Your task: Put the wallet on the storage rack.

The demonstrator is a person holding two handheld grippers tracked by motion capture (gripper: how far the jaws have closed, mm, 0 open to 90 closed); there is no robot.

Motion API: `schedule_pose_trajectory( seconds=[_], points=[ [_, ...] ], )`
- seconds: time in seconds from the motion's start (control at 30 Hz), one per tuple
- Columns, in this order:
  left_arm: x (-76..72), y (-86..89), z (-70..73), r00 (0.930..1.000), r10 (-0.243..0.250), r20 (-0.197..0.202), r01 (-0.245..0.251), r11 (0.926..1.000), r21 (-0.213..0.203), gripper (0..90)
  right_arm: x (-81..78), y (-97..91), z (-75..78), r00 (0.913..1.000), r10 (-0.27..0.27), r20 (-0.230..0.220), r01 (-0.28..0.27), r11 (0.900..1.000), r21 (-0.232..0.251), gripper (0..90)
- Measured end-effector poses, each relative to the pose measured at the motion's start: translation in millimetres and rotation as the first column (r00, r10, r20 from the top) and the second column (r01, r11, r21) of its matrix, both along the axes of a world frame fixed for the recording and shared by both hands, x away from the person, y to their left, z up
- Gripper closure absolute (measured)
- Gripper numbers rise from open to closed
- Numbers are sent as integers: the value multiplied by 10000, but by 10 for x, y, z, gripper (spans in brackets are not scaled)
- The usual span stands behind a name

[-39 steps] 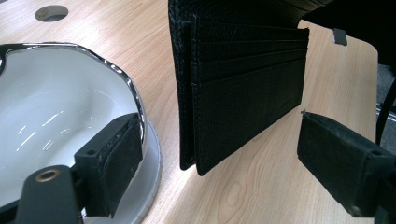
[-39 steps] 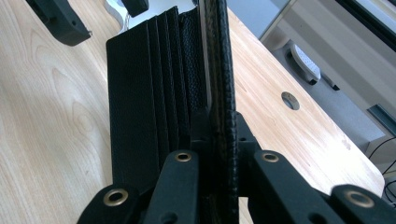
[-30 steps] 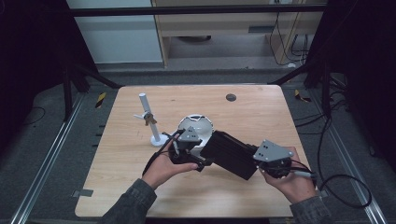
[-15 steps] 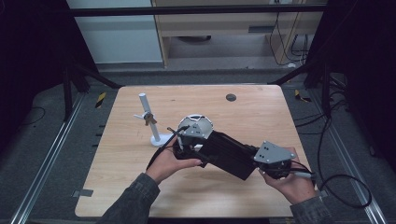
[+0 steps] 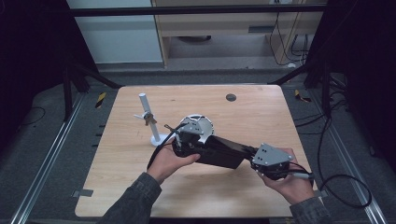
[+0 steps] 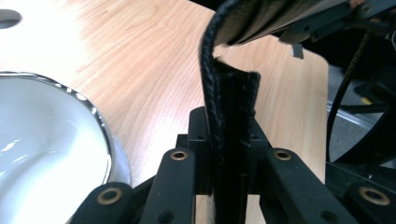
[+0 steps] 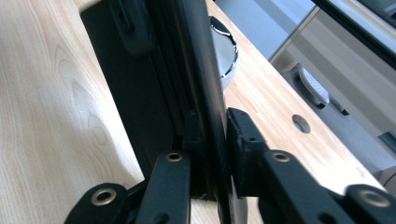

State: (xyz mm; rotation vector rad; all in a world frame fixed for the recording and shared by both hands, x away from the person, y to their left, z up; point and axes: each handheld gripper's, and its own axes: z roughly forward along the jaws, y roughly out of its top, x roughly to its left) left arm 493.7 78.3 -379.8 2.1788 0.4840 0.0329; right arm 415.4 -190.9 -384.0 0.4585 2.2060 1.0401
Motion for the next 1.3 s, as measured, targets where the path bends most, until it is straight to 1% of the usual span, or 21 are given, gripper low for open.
schedule_pose_trajectory(
  seconds=[0.03, 0.1, 0.13, 0.17, 0.2, 0.23, 0.27, 0.3, 0.33, 0.37, 0.4, 0.43, 0.47, 0.5, 0.53, 0.57, 0.6, 0.67, 0.77, 1.13, 1.3],
  points=[
    [-12, -4, 23, 9999, 59, 152, -61, 9999, 105, 792, 0, 0, 0, 10000, 0, 0, 0, 10000, 0, 772],
    [-29, -8, 63, 9994, 267, 208, -271, 9995, 175, 793, 4, 11, -33, 9999, 18, -142, -16, 9999, 106, 738],
    [-42, -12, 100, 9983, 432, 394, -443, 9987, 269, 794, 10, 32, -67, 9997, -19, -243, 22, 9999, 100, 662],
    [-42, -12, 100, 9983, 432, 394, -443, 9987, 269, 794, 10, 32, -67, 9997, -19, -243, 22, 9999, 100, 662],
    [-45, -9, 137, 9975, 551, 448, -568, 9977, 376, 794, 21, 46, -105, 9992, -69, -391, 71, 10000, 33, 614],
    [-45, -9, 137, 9975, 551, 448, -568, 9977, 376, 794, 21, 46, -105, 9992, -69, -391, 71, 10000, 33, 614],
    [-44, -11, 169, 9967, 668, 467, -692, 9963, 514, 794, 31, 51, -142, 9981, -122, -606, 126, 9999, 70, 567],
    [-44, -11, 169, 9967, 668, 467, -692, 9963, 514, 793, 31, 51, -142, 9981, -122, -606, 126, 9999, 70, 567],
    [-48, -18, 206, 9956, 771, 524, -803, 9949, 614, 793, 39, 53, -176, 9966, -187, -805, 196, 9997, 112, 517],
    [-48, -18, 206, 9956, 771, 524, -803, 9949, 614, 793, 39, 53, -176, 9966, -187, -805, 196, 9997, 112, 517],
    [-46, -17, 254, 9948, 797, 626, -846, 9932, 795, 793, 47, 52, -212, 9952, -271, -941, 288, 9994, 165, 472],
    [-46, -17, 254, 9948, 797, 626, -846, 9932, 795, 793, 47, 52, -212, 9952, -271, -941, 288, 9994, 165, 472],
    [-46, -18, 304, 9933, 832, 807, -907, 9914, 944, 793, 50, 44, -248, 9934, -332, -1095, 370, 9988, 331, 441],
    [-46, -18, 304, 9933, 832, 807, -907, 9914, 944, 793, 50, 44, -248, 9934, -332, -1095, 370, 9988, 331, 441],
    [-45, -21, 326, 9931, 825, 833, -908, 9907, 1011, 793, 52, 34, -289, 9916, -424, -1219, 488, 9976, 500, 411],
    [-46, -24, 347, 9924, 837, 901, -932, 9898, 1079, 793, 52, 34, -289, 9916, -424, -1219, 488, 9976, 500, 411],
    [-48, -33, 381, 9919, 819, 974, -932, 9886, 1181, 794, 51, 26, -334, 9904, -468, -1304, 555, 9964, 639, 390],
    [-50, -42, 405, 9913, 789, 1052, -922, 9874, 1282, 794, 46, 24, -373, 9896, -479, -1357, 586, 9954, 763, 379],
    [-47, -51, 419, 9912, 771, 1074, -910, 9871, 1314, 795, 40, 27, -413, 9880, -456, -1478, 590, 9943, 883, 371],
    [-54, -85, 438, 9913, 676, 1130, -832, 9867, 1396, 796, 26, 45, -437, 9859, -352, -1639, 499, 9950, 863, 347],
    [-53, -77, 455, 9909, 675, 1169, -836, 9867, 1395, 795, -4, 54, -455, 9843, -294, -1742, 453, 9951, 879, 307]
  ],
)
